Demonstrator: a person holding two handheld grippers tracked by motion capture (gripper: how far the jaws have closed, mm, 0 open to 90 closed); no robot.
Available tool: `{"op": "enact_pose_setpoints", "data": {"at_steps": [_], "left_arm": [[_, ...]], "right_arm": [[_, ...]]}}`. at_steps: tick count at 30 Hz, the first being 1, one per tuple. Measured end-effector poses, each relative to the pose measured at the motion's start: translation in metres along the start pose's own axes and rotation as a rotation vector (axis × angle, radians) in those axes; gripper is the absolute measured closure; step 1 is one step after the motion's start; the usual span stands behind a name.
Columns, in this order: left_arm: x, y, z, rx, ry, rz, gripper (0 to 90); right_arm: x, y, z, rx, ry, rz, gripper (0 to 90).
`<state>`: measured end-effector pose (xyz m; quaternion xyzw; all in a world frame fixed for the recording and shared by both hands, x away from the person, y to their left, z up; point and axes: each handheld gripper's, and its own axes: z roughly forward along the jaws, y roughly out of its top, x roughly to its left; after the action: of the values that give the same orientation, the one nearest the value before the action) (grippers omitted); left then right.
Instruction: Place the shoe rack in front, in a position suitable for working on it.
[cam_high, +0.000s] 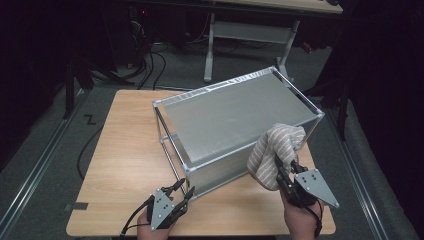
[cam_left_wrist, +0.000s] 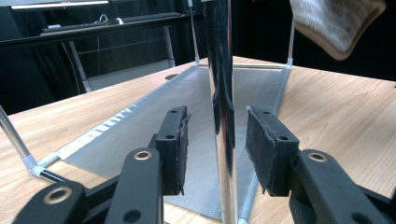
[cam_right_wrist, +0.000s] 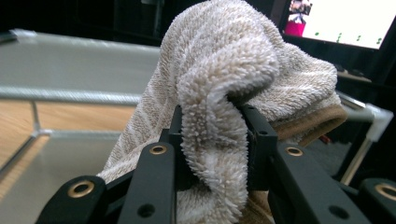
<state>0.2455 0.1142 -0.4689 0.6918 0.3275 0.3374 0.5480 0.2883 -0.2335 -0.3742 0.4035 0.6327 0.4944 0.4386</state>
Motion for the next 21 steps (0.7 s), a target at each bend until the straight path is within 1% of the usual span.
{"op": "enact_pose_setpoints", "data": {"at_steps": [5, 9, 11, 16, 19, 21], "left_arm": [[0.0, 0.0, 0.0, -0.002, -0.001, 0.001, 58.8], [0.0, 0.0, 0.0, -0.003, -0.003, -0.001, 58.8], [0.0, 0.001, 0.0, -0.003, -0.003, 0.0, 58.8], [0.0, 0.001, 0.0, -0.004, -0.003, -0.002, 58.8], [-0.001, 0.001, 0.001, -0.006, -0.007, -0.012, 58.8], [-0.002, 0.002, 0.003, -0.002, -0.01, -0.011, 59.1]], "right_arm": [[-0.006, -0.014, 0.003, 0.047, -0.02, 0.001, 69.4], [-0.009, -0.021, 0.005, 0.068, -0.031, 0.002, 69.4], [-0.011, -0.026, 0.008, 0.087, -0.035, 0.006, 69.4], [-0.009, -0.033, 0.013, 0.111, -0.031, 0.004, 69.5], [-0.006, -0.038, 0.018, 0.132, -0.021, 0.001, 69.5], [-0.004, -0.043, 0.023, 0.154, -0.009, 0.005, 69.5]]}}
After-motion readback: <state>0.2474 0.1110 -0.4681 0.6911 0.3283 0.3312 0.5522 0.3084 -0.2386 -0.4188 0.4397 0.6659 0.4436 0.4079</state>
